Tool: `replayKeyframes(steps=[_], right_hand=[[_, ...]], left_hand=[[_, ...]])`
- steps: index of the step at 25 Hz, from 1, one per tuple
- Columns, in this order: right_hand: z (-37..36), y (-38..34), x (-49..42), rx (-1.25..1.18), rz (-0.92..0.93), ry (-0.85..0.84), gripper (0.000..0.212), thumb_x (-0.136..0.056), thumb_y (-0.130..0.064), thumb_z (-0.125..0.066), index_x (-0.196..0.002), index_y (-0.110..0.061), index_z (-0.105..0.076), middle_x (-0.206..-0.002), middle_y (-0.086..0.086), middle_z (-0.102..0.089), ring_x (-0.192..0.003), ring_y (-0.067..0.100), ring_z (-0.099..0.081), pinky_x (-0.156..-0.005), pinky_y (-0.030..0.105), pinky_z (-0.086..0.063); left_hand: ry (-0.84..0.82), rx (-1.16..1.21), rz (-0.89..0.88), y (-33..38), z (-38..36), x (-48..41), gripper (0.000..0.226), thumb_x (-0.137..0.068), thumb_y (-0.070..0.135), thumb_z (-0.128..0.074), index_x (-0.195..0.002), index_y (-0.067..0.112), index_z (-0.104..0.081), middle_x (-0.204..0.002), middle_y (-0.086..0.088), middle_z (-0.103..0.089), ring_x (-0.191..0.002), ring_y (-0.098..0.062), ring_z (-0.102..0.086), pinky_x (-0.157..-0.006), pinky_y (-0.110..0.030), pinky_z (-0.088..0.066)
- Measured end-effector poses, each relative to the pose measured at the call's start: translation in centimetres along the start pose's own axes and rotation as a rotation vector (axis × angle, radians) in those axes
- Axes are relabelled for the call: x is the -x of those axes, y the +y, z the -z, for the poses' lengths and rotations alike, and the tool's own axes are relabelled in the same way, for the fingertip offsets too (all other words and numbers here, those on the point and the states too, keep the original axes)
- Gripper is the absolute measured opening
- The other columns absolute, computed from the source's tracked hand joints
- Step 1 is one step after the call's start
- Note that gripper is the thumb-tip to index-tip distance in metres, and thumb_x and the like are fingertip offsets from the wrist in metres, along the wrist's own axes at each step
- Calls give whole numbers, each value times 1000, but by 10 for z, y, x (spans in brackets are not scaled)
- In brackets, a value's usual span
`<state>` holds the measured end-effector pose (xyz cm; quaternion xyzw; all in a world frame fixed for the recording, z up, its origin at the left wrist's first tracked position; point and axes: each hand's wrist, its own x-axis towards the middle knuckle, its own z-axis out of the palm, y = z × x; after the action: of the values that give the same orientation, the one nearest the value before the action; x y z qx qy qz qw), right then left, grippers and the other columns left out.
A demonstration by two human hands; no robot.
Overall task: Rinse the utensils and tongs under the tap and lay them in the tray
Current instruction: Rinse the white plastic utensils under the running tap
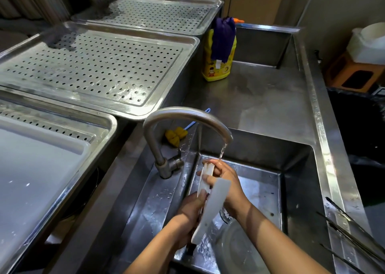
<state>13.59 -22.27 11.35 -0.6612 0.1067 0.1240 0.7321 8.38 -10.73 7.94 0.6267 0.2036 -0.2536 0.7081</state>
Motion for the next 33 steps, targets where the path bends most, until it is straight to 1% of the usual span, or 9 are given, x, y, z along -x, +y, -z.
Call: replayKeyframes(steps=[2, 4, 7, 10, 15, 20, 23, 27, 33], right_hand=[[-2, -3, -4, -77, -74, 16, 11, -96, -13, -63, -87, -12, -69, -91, 24, -74, -79, 27, -74, -68, 33, -58], [-1, -3, -7, -61, -76, 67, 27, -97, -26, -63, -78, -7, -63, -81, 31, -63, -76, 34, -65, -73, 41, -51], [5, 3, -5, -14, -34, 20, 8, -92, -7, -67, -85, -5, -68, -96, 31, -71, -88, 42, -68, -81, 50, -56], [10, 1, -2, -35, -47, -14, 14, -93, -11, -66, -81, -11, -72, -88, 22, -76, -81, 32, -73, -65, 37, -58], [15, 2, -9, -16, -45, -17, 14, -94, -3, -61, -81, -3, -67, -82, 25, -72, -79, 25, -69, -74, 38, -55], [16, 11, -9, -83, -46, 27, 11, -92, -17, -68, -83, -13, -72, -82, 15, -71, -76, 30, -68, -64, 38, -54], [13, 9, -7, -68, -13, 37, 6, -87, -21, -72, -82, -18, -73, -78, 11, -74, -73, 25, -70, -60, 35, -57], [9, 5, -12, 188, 56, 200, 42, -86, -51, -59, -79, -10, -62, -75, 21, -67, -70, 38, -61, -66, 42, -51], [15, 5, -9, 102, 80, 61, 21, -93, -29, -68, -87, -9, -68, -68, -3, -65, -65, 12, -61, -60, 23, -51]], left_hand=[[-32, 1, -72, -7, 7, 0, 32, -96, 49, -53, -96, 23, -73, -86, -11, -60, -79, -24, -51, -60, -25, -37], [-80, 2, -46, -9, 8, 2, 37, -87, 60, -54, -97, 30, -72, -95, -14, -54, -87, -28, -41, -62, -27, -32], [-52, -15, -41, -10, 8, -1, 32, -84, 62, -57, -89, 34, -73, -91, -14, -55, -77, -20, -45, -58, -24, -34], [-66, -74, -34, -11, 10, -4, 32, -87, 58, -56, -81, 31, -73, -75, -12, -51, -58, -16, -41, -50, -23, -29], [-73, -20, -7, -6, 5, -6, 29, -91, 51, -59, -84, 27, -72, -60, -1, -51, -48, -14, -42, -44, -20, -32], [-104, -55, -44, 3, 6, -2, 45, -94, 53, -52, -105, 12, -67, -55, -3, -43, -47, -13, -30, -48, -27, -17], [-74, -78, -58, 9, 2, 2, 41, -96, 49, -49, -98, 10, -63, -44, 4, -34, -36, -10, -24, -44, -18, -15], [-92, -91, -50, 9, -4, 5, 36, -99, 43, -48, -97, 9, -61, -43, 6, -32, -33, -8, -22, -40, -11, -19], [-157, -35, -62, 8, 1, 8, 35, -92, 55, -55, -86, 23, -69, -52, 1, -32, -42, -11, -22, -43, -17, -16]])
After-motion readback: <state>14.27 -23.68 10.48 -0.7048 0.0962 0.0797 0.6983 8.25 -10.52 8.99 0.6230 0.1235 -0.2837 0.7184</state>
